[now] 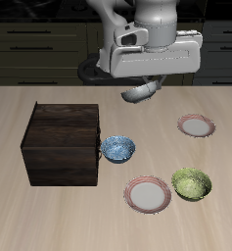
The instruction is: Place the white bowl on the plate next to the green bowl
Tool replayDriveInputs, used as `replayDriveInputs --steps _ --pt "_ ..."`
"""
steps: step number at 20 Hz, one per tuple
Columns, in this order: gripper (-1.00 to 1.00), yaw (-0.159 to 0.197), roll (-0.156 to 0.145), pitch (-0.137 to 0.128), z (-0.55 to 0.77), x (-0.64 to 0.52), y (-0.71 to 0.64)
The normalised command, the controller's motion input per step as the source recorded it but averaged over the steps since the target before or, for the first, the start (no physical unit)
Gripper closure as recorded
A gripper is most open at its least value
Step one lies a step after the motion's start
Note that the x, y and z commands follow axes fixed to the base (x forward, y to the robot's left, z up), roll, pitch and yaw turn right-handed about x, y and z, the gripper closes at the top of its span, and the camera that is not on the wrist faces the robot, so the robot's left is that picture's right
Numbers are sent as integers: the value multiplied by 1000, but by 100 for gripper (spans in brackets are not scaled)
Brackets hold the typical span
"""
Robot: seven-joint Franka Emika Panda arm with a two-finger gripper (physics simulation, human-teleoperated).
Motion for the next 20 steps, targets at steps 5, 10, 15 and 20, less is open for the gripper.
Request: replayDriveInputs --steps 5,10,15,20 --pt "100 3 -20 3 -21 209 171" --pt "100 2 -8 -1 -90 42 0" --pt "100 7 -24 34 -289 129 -11" --pt "100 2 -19 34 -304 108 10"
